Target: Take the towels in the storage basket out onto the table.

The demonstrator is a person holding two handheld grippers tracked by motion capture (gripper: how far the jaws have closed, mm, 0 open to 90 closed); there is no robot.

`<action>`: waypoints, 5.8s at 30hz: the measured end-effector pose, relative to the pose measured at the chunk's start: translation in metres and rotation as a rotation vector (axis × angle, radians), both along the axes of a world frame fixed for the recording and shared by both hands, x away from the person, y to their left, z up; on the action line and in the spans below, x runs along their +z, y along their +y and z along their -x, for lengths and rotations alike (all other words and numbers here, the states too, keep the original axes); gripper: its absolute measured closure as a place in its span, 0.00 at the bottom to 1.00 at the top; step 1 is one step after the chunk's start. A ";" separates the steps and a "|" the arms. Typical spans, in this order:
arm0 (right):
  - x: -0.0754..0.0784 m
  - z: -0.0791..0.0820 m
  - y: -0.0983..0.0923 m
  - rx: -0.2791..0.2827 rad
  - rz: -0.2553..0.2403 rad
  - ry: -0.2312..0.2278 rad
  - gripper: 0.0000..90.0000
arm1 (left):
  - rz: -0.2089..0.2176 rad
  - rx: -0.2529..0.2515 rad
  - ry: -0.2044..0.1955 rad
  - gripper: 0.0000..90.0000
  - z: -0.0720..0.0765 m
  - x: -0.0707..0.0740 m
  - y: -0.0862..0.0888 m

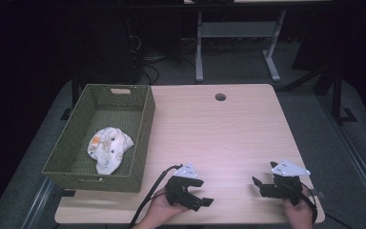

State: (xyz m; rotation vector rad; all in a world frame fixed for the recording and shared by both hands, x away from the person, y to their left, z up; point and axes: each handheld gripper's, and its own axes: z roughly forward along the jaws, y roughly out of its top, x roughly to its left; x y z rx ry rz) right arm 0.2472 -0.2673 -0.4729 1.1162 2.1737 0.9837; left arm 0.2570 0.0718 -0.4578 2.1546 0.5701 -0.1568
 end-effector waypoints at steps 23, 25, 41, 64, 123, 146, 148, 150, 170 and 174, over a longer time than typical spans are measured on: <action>0.000 0.002 0.005 -0.001 0.015 -0.004 0.15 | -0.083 -0.060 0.028 0.25 -0.023 0.037 0.009; 0.000 0.003 0.004 -0.004 0.006 -0.006 0.15 | -0.090 -0.066 0.020 0.25 -0.026 0.041 0.010; -0.001 0.001 0.003 -0.006 0.011 -0.001 0.15 | -0.108 -0.017 0.145 0.25 -0.057 0.079 0.023; 0.000 0.002 0.003 -0.004 0.011 -0.002 0.15 | -0.112 0.143 0.197 0.22 -0.093 0.133 0.071; 0.001 0.002 0.002 -0.005 0.013 -0.001 0.15 | -0.120 0.588 0.275 0.26 -0.137 0.119 0.243; 0.001 0.003 0.001 -0.005 0.012 -0.001 0.15 | -0.416 0.771 0.247 0.30 -0.160 0.087 0.262; 0.001 0.003 0.001 -0.005 0.011 -0.001 0.15 | -0.429 0.776 0.253 0.31 -0.161 0.085 0.264; 0.001 0.002 0.001 -0.005 0.011 0.000 0.15 | -0.456 0.791 0.257 0.31 -0.162 0.083 0.264; 0.002 0.003 0.000 -0.002 0.012 -0.007 0.15 | -0.761 0.745 0.357 0.41 -0.180 0.036 0.248; 0.002 0.003 0.001 -0.001 0.012 -0.008 0.15 | -0.764 0.735 0.359 0.47 -0.179 0.035 0.245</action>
